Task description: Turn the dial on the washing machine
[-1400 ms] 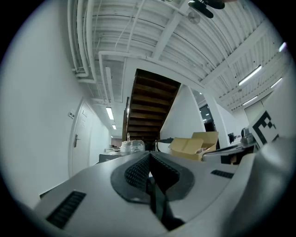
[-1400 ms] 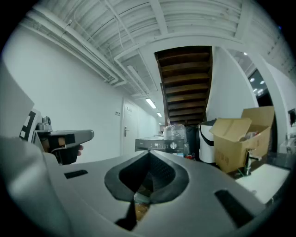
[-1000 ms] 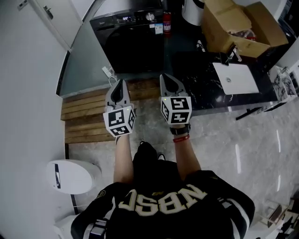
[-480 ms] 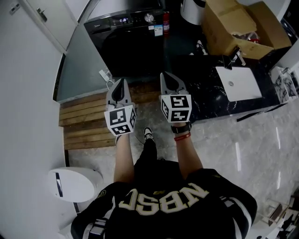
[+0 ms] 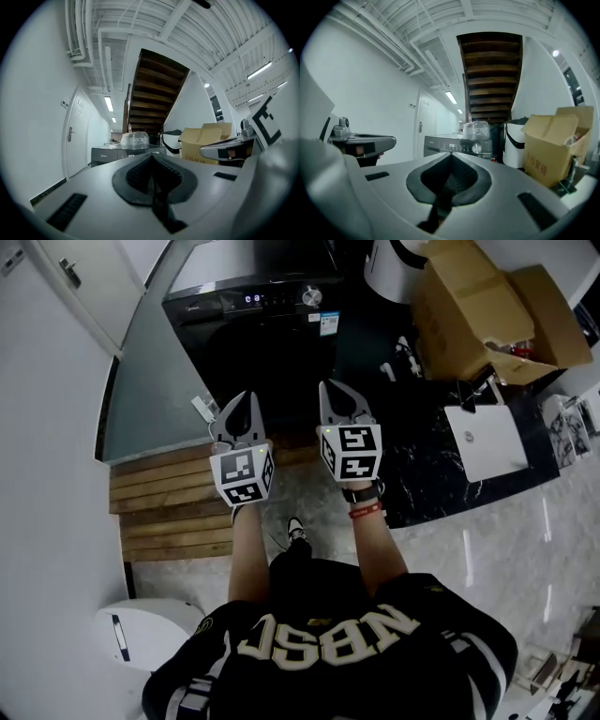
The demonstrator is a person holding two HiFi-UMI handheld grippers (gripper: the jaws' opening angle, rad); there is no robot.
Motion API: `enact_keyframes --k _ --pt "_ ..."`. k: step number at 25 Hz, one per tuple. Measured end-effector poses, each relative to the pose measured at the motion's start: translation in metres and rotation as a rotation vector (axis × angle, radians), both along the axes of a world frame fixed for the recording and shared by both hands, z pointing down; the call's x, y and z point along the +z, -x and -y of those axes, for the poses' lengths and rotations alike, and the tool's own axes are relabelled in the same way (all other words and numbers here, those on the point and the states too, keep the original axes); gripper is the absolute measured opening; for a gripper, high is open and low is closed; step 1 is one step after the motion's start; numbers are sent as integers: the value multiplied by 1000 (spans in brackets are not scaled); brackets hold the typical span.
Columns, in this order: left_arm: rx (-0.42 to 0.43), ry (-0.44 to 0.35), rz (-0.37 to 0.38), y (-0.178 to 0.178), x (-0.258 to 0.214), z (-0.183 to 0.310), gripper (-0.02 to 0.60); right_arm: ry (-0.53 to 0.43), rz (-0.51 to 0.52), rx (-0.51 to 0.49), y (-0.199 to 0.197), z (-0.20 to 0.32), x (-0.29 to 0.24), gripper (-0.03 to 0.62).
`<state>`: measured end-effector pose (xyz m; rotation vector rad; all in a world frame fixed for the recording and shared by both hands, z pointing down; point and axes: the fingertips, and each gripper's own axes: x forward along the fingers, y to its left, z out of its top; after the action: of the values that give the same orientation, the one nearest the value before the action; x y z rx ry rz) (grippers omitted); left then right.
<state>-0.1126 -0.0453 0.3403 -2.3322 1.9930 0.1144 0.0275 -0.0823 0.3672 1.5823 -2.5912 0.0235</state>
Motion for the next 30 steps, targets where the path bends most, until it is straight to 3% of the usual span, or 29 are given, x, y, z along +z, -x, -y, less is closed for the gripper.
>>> enact_keyframes --k 10,17,30 --pt "65 31 20 33 16 87 12 7 -15 28 42 83 10 2" --pt "87 30 2 39 18 124 12 4 -47 39 50 124 15 -3" --pt "109 51 16 28 24 217 14 -58 -273 -7 45 242 16 22"
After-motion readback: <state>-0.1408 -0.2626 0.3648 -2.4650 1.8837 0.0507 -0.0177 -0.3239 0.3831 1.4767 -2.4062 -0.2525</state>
